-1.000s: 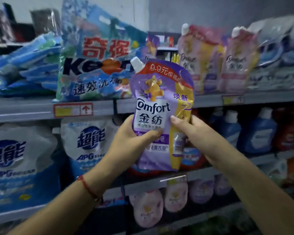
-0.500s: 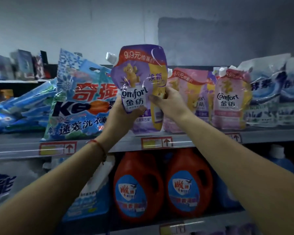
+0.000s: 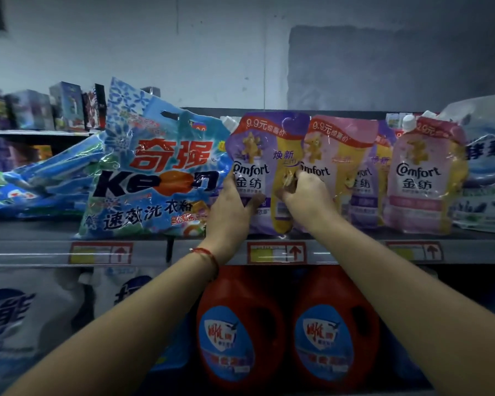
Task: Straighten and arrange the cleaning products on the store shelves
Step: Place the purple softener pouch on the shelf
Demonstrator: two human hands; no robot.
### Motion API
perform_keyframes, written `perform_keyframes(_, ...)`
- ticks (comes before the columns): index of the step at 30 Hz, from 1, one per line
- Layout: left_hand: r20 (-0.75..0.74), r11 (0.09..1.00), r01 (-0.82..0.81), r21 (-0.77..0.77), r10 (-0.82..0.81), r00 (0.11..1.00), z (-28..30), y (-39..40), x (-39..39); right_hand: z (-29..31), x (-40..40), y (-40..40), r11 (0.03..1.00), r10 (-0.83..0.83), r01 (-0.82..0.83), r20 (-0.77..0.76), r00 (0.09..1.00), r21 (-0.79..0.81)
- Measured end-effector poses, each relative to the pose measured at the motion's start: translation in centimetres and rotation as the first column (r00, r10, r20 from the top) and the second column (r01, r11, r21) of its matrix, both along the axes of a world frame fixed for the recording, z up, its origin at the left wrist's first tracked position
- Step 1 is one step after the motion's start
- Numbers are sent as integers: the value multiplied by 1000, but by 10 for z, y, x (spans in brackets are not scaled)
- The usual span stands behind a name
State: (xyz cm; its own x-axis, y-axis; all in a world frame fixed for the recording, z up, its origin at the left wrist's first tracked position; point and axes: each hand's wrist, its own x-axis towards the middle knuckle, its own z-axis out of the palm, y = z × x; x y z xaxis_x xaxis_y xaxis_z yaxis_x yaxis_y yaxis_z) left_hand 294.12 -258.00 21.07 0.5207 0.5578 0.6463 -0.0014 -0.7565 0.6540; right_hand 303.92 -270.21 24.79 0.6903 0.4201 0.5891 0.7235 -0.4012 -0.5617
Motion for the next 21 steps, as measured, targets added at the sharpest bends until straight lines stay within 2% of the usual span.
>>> perform_keyframes(3, -49, 996, -59, 70, 62, 997, 1, 1, 0, -7, -5, 5, 983, -137, 157, 191, 972, -91)
perform_keyframes(5, -69, 990, -81, 119, 90, 994, 4, 4, 2, -4, -2, 8, 976, -163, 194, 256, 953, -102)
perform_keyframes(10, -121, 984, -102, 149, 121, 985, 4, 5, 4, -6, 2, 7, 987, -117, 132, 150, 982, -93)
perform_keyframes(13, -202, 965, -110, 240, 161, 966, 4, 6, -8, -5, -9, -3, 994, -52, 61, 101, 994, -86)
perform_keyframes(16, -329, 887, -113, 448, 281, 901, 9, 6, -32, 3, -25, -16, 971, -47, 73, 117, 992, -228)
perform_keyframes(19, -299, 747, -98, 658, 378, 876, 12, 3, -68, 7, -49, -29, 931, -20, 130, 306, 952, -343)
perform_keyframes(21, -289, 697, -84, 712, 401, 869, 16, 3, -90, 9, -66, -35, 906, 63, 99, 363, 929, -412)
